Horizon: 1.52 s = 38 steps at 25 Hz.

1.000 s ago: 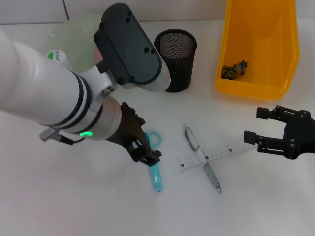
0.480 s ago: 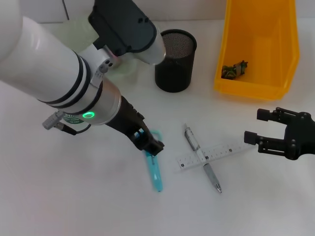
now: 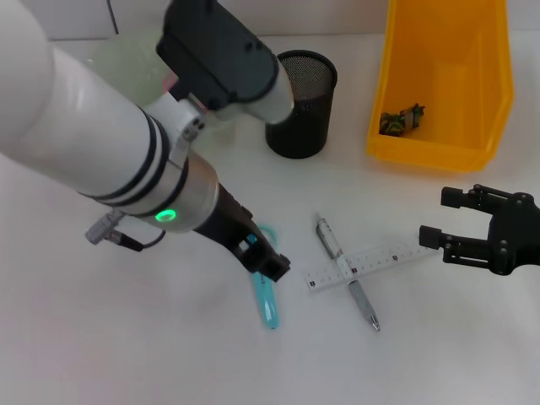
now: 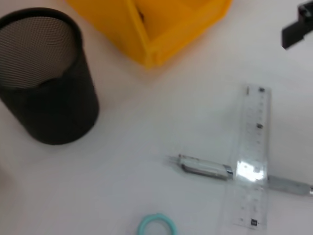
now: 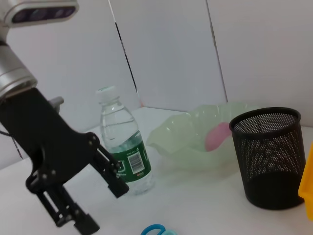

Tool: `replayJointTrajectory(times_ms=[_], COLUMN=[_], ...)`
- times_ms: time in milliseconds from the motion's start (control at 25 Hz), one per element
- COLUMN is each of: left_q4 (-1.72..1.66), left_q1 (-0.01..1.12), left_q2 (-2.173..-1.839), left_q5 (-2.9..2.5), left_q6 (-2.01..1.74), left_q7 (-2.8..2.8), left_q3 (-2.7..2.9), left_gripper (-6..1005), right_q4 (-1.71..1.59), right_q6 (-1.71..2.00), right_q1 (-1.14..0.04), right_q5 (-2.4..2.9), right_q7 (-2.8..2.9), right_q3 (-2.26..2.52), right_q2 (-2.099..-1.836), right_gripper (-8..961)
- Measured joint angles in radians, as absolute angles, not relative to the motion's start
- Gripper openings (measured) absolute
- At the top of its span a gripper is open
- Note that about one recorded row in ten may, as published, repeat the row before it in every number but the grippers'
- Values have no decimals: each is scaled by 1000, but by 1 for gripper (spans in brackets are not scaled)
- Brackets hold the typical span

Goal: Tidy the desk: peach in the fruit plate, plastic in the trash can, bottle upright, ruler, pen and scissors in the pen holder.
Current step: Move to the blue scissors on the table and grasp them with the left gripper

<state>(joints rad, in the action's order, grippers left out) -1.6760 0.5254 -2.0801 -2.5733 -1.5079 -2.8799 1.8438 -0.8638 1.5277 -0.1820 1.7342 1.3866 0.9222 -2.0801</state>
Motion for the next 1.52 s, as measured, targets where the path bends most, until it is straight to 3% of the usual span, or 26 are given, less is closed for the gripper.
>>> replayJointTrajectory(times_ms=[1520], left_q4=[-1548], left_q1=[569], left_q2=[-2080], left_q5=[-2637], left_q6=[-1408], left_q7=[-2879], left_q3=[1978], left_gripper=[782], right_q4=[-860], right_q6=[1522], right_q1=[-181], right_q5=[1726], right_q7=[1394], right_q3=[920], right_q2=[-2082], right_gripper=[797])
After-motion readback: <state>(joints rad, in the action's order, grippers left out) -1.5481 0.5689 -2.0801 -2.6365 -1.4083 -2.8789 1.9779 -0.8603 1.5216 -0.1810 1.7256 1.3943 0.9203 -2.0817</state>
